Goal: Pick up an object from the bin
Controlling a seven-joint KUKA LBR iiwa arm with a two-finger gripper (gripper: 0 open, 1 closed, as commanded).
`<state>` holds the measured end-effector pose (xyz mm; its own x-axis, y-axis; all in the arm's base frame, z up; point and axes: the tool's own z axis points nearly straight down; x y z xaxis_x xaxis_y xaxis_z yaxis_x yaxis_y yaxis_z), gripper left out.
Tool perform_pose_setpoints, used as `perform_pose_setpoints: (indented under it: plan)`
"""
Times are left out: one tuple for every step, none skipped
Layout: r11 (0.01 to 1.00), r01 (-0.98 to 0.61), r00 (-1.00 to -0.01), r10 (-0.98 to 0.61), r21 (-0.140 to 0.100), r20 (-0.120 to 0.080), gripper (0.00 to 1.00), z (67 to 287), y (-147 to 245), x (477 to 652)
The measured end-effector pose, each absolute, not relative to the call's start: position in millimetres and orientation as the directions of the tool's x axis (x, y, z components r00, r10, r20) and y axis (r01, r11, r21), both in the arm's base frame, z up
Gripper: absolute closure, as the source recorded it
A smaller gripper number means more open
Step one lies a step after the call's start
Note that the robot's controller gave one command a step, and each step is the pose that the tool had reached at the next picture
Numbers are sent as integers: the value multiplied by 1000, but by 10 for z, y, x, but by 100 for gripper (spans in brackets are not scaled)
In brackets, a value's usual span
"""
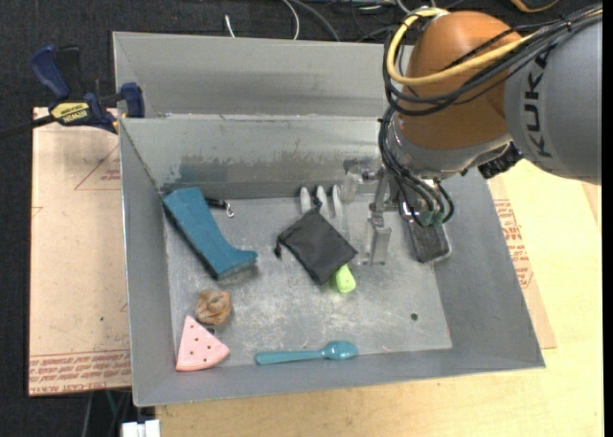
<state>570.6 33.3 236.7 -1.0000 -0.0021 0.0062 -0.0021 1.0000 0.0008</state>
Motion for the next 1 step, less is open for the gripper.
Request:
perform_pose_setpoints:
  plan:
    - [1000,-1,-1000,-1,1,-1,0,2409,332,5720]
